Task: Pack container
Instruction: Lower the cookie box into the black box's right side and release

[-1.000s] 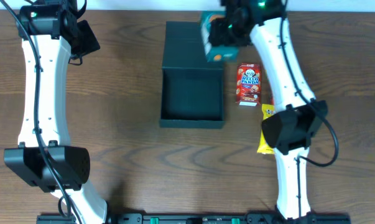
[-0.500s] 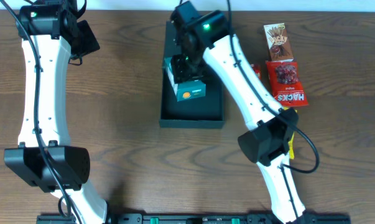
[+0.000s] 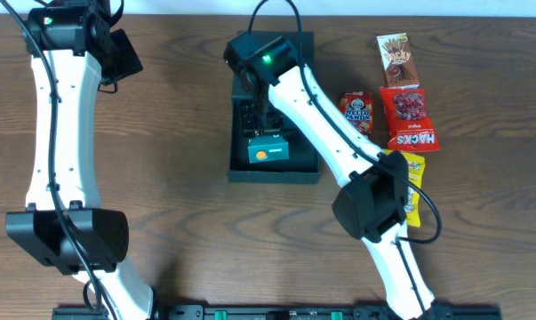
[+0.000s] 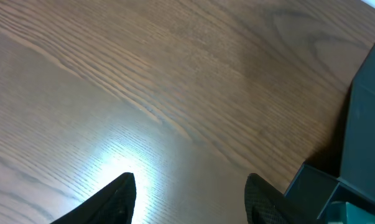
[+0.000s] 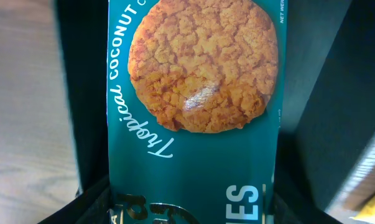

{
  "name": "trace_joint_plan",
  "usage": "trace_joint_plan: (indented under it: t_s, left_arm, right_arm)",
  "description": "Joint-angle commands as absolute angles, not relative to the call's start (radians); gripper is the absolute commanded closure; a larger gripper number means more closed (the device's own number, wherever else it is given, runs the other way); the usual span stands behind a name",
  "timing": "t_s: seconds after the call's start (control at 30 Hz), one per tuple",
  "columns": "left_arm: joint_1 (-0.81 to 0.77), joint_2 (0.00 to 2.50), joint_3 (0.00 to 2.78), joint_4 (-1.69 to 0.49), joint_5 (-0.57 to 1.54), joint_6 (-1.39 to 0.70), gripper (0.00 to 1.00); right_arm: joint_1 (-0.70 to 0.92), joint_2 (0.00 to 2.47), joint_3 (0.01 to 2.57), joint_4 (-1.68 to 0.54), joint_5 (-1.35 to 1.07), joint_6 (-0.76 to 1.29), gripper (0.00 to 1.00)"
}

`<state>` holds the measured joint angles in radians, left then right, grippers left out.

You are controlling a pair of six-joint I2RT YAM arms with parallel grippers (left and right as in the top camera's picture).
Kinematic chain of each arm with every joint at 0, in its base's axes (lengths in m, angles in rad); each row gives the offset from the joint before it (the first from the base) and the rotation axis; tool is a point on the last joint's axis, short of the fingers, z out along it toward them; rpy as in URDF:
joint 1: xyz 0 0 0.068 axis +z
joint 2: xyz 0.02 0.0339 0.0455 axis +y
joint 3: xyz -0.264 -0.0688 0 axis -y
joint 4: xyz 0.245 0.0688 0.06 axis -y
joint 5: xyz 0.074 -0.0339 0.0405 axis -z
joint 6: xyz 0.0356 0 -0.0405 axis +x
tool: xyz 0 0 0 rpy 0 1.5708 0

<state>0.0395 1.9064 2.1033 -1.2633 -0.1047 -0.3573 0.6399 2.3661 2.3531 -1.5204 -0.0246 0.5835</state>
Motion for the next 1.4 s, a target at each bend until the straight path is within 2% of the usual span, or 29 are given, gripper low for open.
trace_joint_plan:
  t_s: [0.0,0.03,0.13,0.27,0.47,0.5,0.53,0.6,0.63,0.67,0.7,1.0,1.2,1.37]
  left_arm:
    - [0.046,1.913,2.108,-1.267,-0.114,-0.336,0.42]
    - [0.046,1.913,2.107,-1.267,-0.114,-0.336,0.43]
    - [0.046,1.913,2.107,-1.267,-0.114,-0.336,0.43]
    - [0.046,1.913,2.108,-1.267,-0.111,-0.336,0.43]
    - [0.046,1.913,2.107,-1.267,-0.11,-0.336,0.43]
    - [0.046,1.913,2.108,-1.267,-0.111,-0.336,0.42]
    - [0.046,1.913,2.108,-1.267,-0.111,-0.336,0.42]
    - [0.046,1.913,2.107,-1.267,-0.111,-0.336,0.42]
    - [0.046,1.913,2.108,-1.267,-0.111,-0.336,0.42]
    - [0.046,1.913,2.107,-1.268,-0.111,-0.336,0.42]
    - [0.046,1.913,2.108,-1.268,-0.111,-0.336,0.42]
    - [0.046,1.913,2.107,-1.268,-0.111,-0.336,0.43]
    - [0.046,1.913,2.108,-1.268,-0.111,-0.336,0.42]
    - [0.046,1.913,2.108,-1.268,-0.112,-0.321,0.42]
  right_arm:
    - [0.649,2.362,2.312,-1.472,-0.004,0.651,0.48]
    - [0.651,2.362,2.3,-1.458,-0.004,0.651,0.42]
    - [0.651,2.362,2.275,-1.439,-0.004,0.649,0.16]
    - [0.65,2.362,2.268,-1.439,-0.003,0.649,0.01]
    - [0.648,2.362,2.268,-1.438,-0.003,0.543,0.01]
    - [0.648,2.362,2.268,-1.436,-0.001,0.508,0.06]
    - [0.646,2.362,2.268,-1.435,0.005,0.487,0.16]
    - [0.642,2.362,2.267,-1.435,0.054,0.48,0.56]
    - [0.64,2.362,2.258,-1.428,0.078,0.48,0.81]
    - [0.638,2.362,2.247,-1.421,0.093,0.476,0.96]
    - [0.637,2.362,2.234,-1.412,0.104,0.469,0.99]
    - [0.603,2.362,2.032,-1.286,0.134,0.439,0.98]
    - [0.579,2.362,2.015,-1.247,0.119,0.434,0.99]
    - [0.579,2.347,2.045,-1.275,0.045,0.335,0.98]
